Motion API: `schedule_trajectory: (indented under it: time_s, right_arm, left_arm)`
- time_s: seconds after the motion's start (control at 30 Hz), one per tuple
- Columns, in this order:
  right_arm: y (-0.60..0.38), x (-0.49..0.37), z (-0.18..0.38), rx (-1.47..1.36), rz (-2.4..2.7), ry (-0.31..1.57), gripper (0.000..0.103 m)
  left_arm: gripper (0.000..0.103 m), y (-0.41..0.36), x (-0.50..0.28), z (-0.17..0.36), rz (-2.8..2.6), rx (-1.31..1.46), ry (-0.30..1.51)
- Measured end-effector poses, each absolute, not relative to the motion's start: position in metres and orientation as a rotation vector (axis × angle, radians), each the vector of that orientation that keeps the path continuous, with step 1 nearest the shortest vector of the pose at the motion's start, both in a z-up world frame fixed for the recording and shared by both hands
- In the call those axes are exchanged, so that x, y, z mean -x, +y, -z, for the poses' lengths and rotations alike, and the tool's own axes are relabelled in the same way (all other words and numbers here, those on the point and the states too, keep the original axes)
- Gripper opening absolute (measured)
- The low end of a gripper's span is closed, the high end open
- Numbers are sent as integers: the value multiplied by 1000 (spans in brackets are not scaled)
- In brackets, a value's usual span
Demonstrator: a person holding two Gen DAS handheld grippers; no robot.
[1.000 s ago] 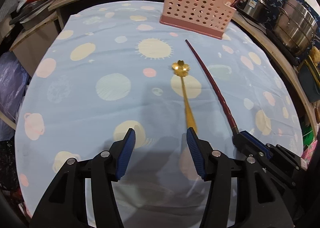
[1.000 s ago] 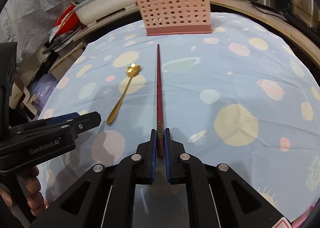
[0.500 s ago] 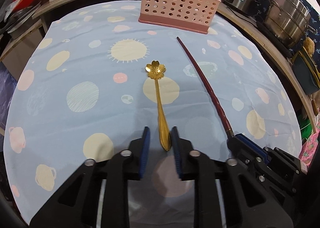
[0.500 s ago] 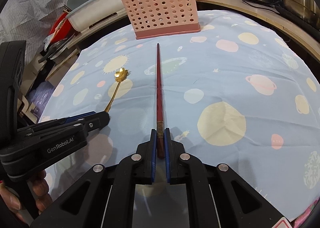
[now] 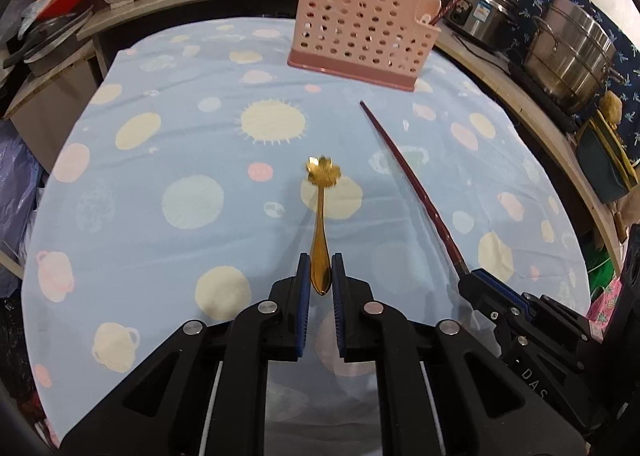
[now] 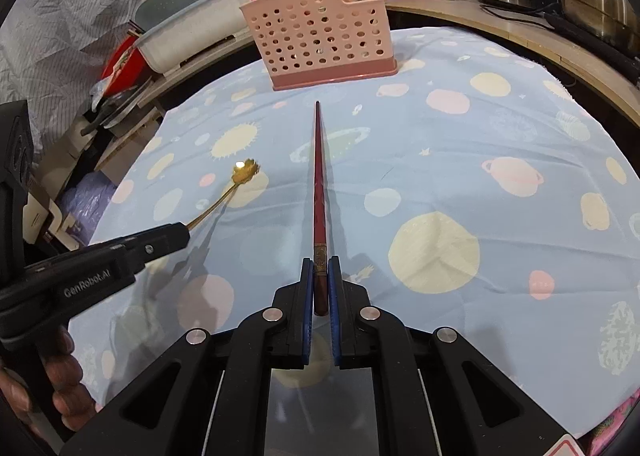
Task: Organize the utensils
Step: 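Lift the spoon and chopstick with both tools over the pink holder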
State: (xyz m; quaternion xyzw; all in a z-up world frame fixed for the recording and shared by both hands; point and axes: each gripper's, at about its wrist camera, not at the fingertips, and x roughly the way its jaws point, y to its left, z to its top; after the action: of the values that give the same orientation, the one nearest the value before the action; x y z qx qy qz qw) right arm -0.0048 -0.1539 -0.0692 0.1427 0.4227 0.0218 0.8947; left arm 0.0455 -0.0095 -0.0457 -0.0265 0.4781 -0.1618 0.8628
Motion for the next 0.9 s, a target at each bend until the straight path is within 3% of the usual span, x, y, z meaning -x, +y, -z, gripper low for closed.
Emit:
schedule_trajectory:
  time_s: [0.27,0.37,0.9]
  right_arm:
    - [-165,9,44,-324,-38,813,7]
    - [-170,9,32,-336,-35,785,7]
    - [-197,-4,-44,-375,-19,608,7]
  left_arm:
    - [9,4,-54,16,322,86,935]
    - [1,8,-60,7,318,89,915]
    - [1,-1,-84,-41,313,47,833]
